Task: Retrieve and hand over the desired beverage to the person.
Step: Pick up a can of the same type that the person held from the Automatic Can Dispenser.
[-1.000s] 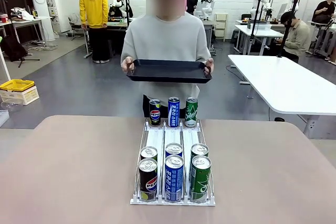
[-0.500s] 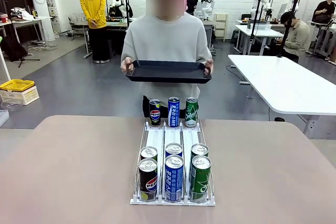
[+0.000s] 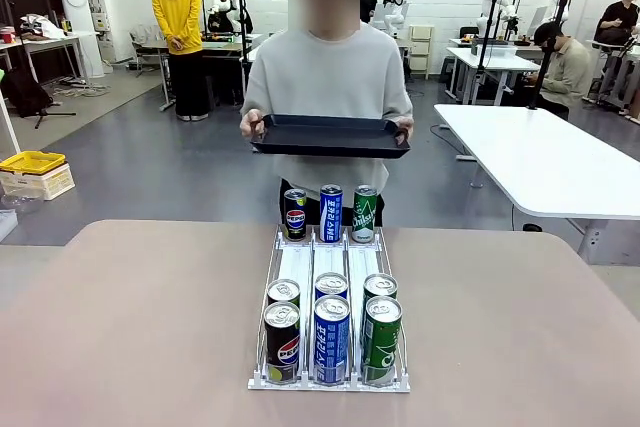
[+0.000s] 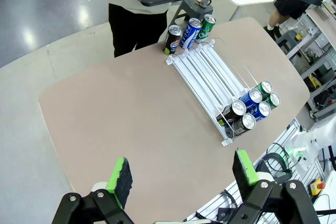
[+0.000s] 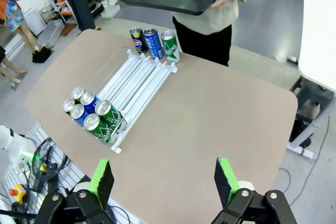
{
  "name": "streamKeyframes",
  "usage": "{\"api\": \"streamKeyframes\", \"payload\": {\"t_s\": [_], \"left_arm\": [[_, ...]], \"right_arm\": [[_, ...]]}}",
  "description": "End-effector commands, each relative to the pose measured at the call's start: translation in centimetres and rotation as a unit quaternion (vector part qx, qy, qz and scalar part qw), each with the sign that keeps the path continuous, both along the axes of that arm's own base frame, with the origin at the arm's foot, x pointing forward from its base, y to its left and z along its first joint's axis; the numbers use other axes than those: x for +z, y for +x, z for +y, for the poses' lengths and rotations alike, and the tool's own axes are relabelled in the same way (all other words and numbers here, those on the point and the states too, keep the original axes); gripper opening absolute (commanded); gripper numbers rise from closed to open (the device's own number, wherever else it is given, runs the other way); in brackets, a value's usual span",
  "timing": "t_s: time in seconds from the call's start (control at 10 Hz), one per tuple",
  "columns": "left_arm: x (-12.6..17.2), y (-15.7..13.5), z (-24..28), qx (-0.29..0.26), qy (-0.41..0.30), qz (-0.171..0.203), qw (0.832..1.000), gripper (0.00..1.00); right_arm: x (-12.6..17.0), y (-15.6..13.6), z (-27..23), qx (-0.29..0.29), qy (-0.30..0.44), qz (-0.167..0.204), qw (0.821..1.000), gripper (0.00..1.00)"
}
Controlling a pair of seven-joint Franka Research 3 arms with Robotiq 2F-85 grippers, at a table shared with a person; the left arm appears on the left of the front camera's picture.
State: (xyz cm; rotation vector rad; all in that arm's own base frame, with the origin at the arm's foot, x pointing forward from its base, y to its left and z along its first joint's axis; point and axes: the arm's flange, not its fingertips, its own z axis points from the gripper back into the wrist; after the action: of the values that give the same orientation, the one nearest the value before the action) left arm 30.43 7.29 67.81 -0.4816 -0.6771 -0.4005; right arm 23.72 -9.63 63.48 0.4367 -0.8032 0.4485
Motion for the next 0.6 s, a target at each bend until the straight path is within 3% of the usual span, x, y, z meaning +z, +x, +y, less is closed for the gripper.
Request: {"api": "streamKeyframes", "payload": {"t_s": [0.0, 0.5], "left_arm": [[0.05, 0.02, -0.13, -0.004, -0.001, -0.002, 1.000, 1.00], [0.05, 0.02, -0.13, -0.004, -0.001, -0.002, 1.000, 1.00]], "right_arm": [[-0.08, 0.13, 0.12, 0.007, 0.004, -0.001, 1.000, 1.00], [-0.08, 0.13, 0.12, 0.007, 0.004, -0.001, 1.000, 1.00]]}}
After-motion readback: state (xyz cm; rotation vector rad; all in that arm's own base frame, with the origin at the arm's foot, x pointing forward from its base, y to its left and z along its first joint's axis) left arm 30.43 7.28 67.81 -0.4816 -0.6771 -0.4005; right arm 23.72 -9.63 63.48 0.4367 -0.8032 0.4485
